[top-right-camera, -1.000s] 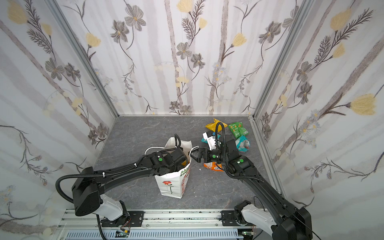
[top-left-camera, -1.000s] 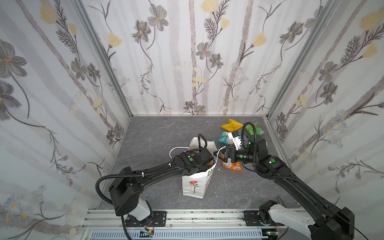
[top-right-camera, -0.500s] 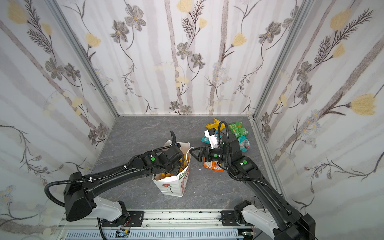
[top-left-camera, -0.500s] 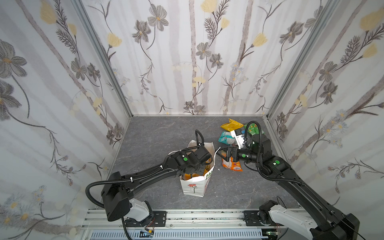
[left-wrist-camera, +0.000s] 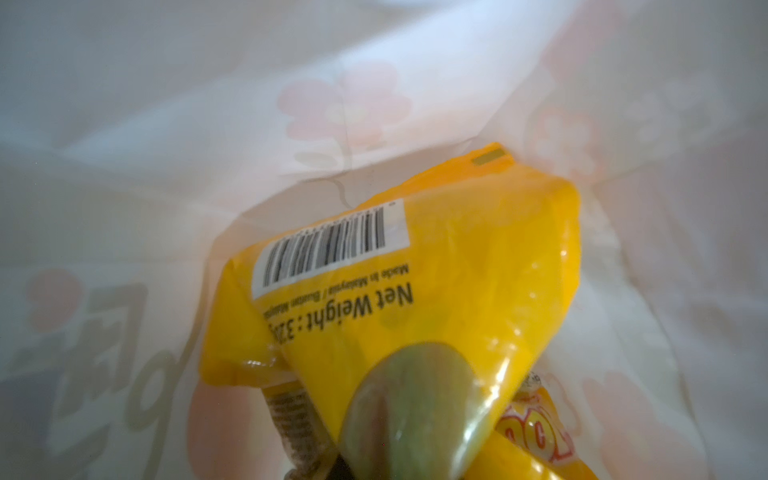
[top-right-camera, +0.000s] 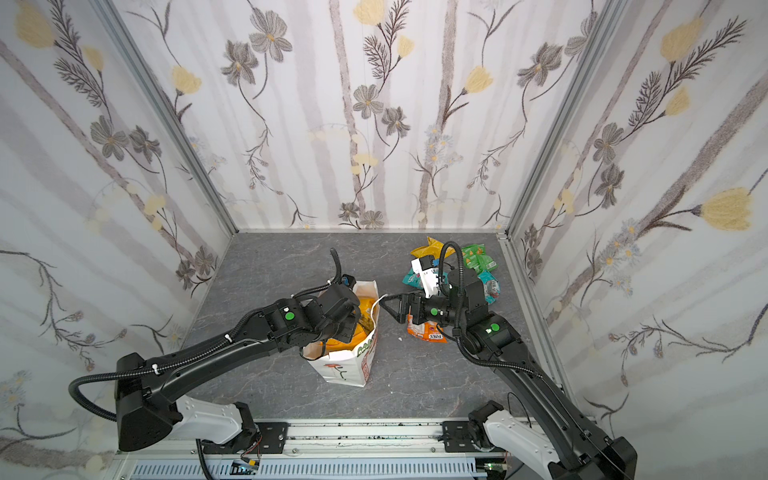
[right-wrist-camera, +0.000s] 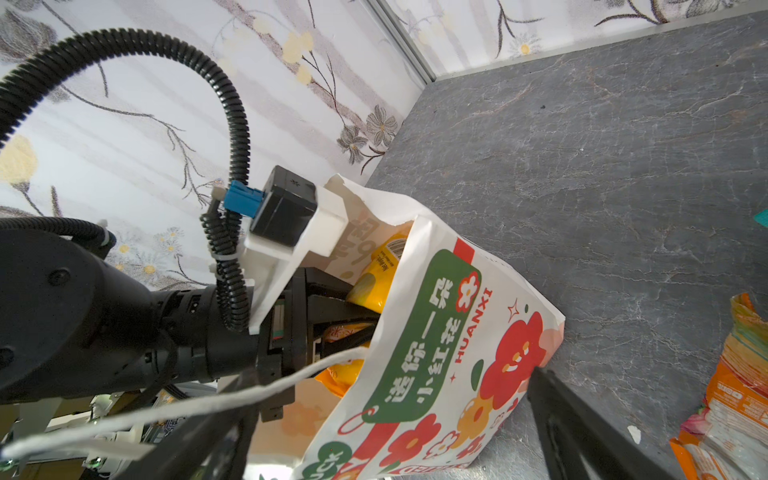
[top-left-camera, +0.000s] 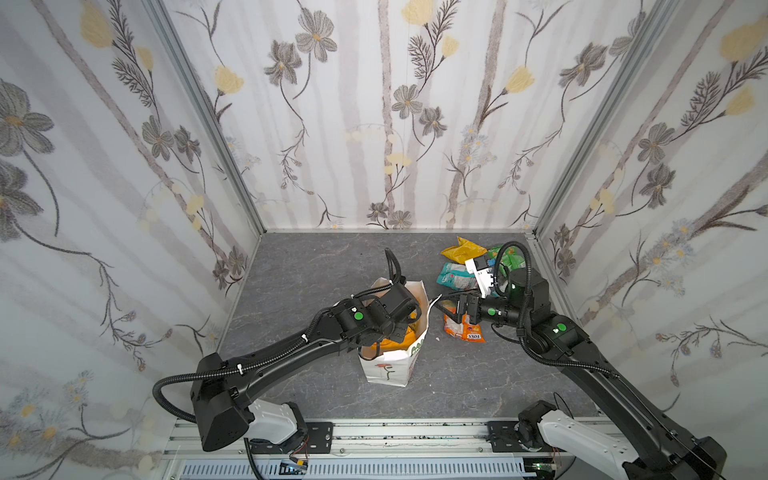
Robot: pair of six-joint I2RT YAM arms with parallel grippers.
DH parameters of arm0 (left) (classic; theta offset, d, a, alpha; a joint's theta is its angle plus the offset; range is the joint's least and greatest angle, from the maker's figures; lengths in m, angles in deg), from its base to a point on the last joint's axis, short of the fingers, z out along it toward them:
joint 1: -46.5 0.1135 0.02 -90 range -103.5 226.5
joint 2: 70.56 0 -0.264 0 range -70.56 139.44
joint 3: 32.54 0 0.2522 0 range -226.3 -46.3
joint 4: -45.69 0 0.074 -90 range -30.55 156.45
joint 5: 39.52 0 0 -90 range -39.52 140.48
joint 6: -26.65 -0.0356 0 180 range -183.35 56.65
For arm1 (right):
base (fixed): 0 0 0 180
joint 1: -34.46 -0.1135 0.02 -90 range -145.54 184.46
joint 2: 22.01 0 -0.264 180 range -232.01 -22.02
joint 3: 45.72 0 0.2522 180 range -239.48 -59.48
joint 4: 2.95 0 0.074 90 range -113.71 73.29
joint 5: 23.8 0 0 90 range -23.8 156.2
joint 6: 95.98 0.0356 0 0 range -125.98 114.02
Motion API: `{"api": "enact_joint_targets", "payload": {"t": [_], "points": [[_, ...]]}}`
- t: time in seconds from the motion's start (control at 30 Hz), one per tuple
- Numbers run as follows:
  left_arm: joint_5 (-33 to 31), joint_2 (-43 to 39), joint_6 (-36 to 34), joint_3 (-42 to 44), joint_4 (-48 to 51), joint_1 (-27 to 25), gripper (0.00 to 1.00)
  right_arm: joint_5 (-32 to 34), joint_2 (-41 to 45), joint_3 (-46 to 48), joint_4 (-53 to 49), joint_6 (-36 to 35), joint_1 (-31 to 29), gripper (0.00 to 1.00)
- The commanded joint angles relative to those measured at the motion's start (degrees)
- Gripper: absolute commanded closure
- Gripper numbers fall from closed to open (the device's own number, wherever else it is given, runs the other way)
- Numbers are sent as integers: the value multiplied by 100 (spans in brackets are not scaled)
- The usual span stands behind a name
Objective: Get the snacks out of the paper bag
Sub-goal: 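Move the right gripper to the bag opening while the left gripper holds the yellow packet, then lift the yellow packet out of the bag with the left gripper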
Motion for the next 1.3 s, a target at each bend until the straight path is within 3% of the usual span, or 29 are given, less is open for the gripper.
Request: {"api": "enact_joint_targets", "payload": {"t": [0.0, 0.63, 1.27], "points": [[-215, -106, -71, -101, -223, -3, 100, 106, 15, -44, -57, -16, -8, 1], [-423, -96, -337, -619, 35, -3, 100, 101, -205, 63, -50, -60, -7, 1], [-574, -111, -653, -1421, 303, -7, 100, 418, 393, -315, -85, 63, -4, 1]]}}
